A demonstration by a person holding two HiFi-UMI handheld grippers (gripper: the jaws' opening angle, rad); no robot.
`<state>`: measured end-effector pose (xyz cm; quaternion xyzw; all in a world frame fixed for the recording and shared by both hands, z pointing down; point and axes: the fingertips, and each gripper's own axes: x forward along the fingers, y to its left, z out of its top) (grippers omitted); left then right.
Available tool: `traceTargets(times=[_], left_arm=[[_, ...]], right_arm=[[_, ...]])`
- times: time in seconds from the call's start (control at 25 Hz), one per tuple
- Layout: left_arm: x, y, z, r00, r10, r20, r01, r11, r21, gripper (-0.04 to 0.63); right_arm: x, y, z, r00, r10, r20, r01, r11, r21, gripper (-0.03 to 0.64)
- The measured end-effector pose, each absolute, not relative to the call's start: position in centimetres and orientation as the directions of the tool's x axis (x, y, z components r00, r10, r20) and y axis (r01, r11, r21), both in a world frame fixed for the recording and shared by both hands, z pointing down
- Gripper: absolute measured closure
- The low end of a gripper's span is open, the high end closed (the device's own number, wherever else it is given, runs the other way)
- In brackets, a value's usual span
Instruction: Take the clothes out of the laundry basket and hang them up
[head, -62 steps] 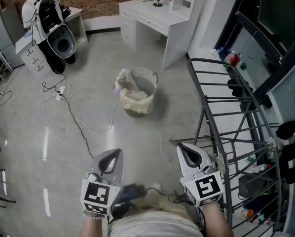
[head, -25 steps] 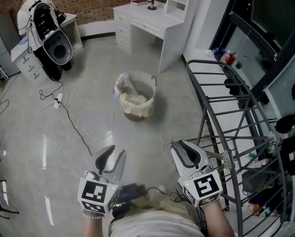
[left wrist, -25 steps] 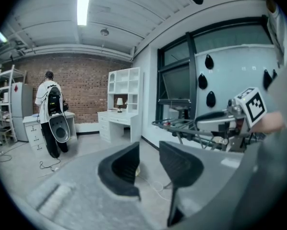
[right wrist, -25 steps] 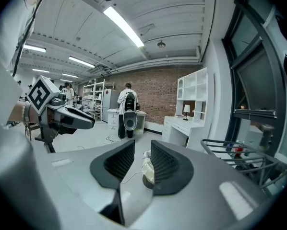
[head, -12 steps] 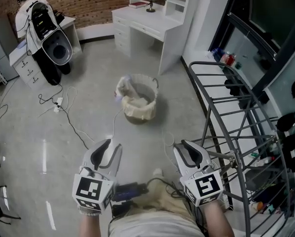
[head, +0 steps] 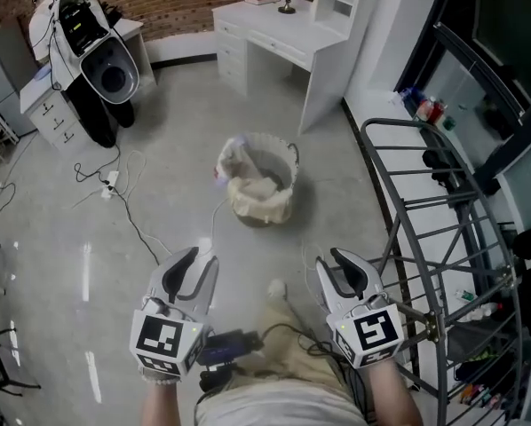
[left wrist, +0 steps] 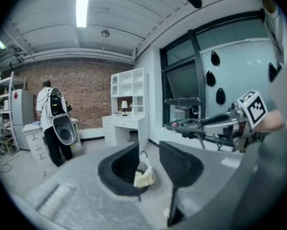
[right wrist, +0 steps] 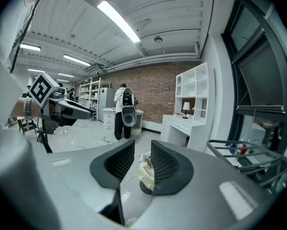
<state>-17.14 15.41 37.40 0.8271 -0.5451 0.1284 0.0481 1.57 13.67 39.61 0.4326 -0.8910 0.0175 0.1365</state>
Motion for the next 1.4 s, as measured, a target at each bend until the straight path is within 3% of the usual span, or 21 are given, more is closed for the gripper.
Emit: traceTargets(times=[0.64, 0.84, 1.4], left_arm=[[-18.7, -7.9, 45.3, 0.372, -0.849, 0.374, -0.906, -0.420, -0.053, 0.454], [-19.7, -11.9, 51.7, 0.370, -0.821, 0.434, -0.906, -0.423, -0.029, 0.446], [-23.2, -16.2, 75.1, 0.394, -0.700, 0.596, -0.888, -0.458, 0.049, 0.422]], right_arm=[[-0.5, -9.4, 47.7, -0.627, -0.643, 0.439, -0.695, 0.717, 0.058, 0.523], [-2.3, -13.7, 51.7, -0.630, -0.631, 0.453, -0.713, 0.702, -0.013, 0.523], [-6.2, -18.5, 67.4, -0.570, -0.615, 0.545, -0.729, 0.685, 0.010, 0.523]])
